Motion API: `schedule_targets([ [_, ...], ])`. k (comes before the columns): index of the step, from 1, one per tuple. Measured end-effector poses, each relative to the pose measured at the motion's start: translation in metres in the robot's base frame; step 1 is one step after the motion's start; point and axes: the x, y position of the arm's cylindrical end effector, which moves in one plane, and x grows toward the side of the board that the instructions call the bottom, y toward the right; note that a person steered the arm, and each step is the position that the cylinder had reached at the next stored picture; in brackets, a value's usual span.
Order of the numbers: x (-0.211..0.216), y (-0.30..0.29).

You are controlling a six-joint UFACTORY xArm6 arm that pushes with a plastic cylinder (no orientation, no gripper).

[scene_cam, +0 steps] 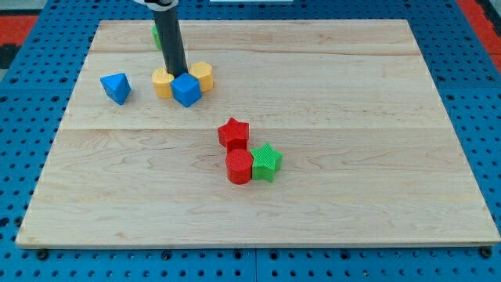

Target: Separate the yellow hexagon from the blue cube

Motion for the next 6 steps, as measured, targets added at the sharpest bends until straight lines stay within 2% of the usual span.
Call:
schedule_targets([
  [1,-0.002,-0.062],
  [3,0.008,0.093],
  [5,0.038,0.132],
  [6,0.004,0.179],
])
